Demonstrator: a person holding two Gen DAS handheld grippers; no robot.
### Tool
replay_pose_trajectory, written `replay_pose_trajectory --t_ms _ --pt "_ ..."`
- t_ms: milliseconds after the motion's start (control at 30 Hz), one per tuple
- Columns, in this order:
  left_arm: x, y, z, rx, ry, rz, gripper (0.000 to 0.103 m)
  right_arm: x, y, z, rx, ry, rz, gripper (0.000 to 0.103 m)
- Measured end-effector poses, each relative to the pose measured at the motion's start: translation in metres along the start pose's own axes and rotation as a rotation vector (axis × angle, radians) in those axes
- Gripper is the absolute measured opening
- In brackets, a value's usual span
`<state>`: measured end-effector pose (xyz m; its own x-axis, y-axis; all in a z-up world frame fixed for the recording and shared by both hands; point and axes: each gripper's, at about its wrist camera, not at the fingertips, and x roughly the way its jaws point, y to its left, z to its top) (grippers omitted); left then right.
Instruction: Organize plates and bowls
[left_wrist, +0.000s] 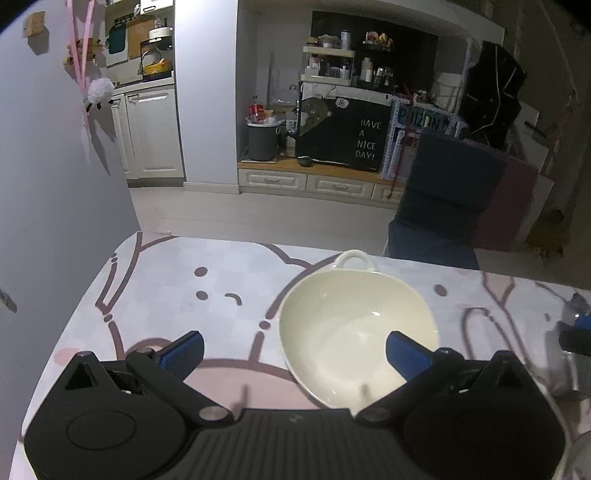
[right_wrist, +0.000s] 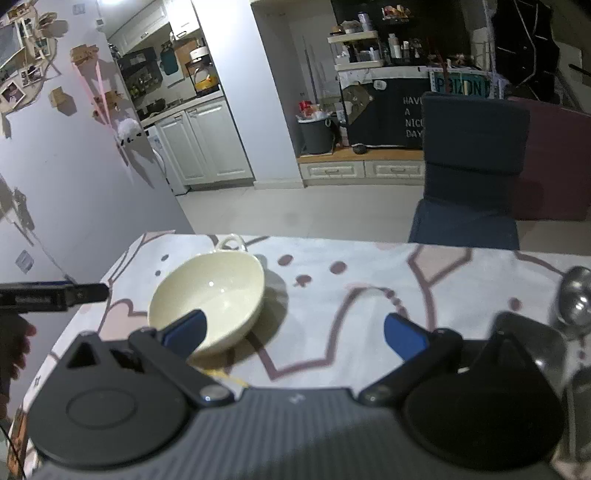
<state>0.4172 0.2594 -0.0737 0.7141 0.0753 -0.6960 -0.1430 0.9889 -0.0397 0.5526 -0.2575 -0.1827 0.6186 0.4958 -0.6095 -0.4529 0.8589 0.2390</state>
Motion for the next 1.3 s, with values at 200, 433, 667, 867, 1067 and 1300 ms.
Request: replay_pose_trajectory --t_ms 200,433,667,867,1067,1300 --pt "0.037 0.007 0.000 0.048 0.009 -0.037 0.103 0.039 0.014 0.006 0.014 0.013 -0.001 0.103" --pt "0.079 0.008 -0.007 0.078 0.095 -0.053 0.066 0.087 0.014 0.009 0.112 0.066 0.042 0.092" --pt "0.105 0.017 -0.011 0.054 0.155 -0.065 0.028 0.121 0.013 0.002 0.256 0.186 0.078 0.065" --pt "0.114 0.018 -0.009 0.045 0.169 -0.102 0.014 0.133 0.021 -0.009 0.311 0.243 0.082 0.032" --pt "0.118 0.017 -0.005 0.042 0.188 -0.102 0.014 0.141 0.033 -0.008 0.323 0.262 0.073 0.022" --pt "0.122 0.015 -0.001 0.040 0.205 -0.090 0.015 0.155 0.041 -0.007 0.283 0.262 0.020 0.020"
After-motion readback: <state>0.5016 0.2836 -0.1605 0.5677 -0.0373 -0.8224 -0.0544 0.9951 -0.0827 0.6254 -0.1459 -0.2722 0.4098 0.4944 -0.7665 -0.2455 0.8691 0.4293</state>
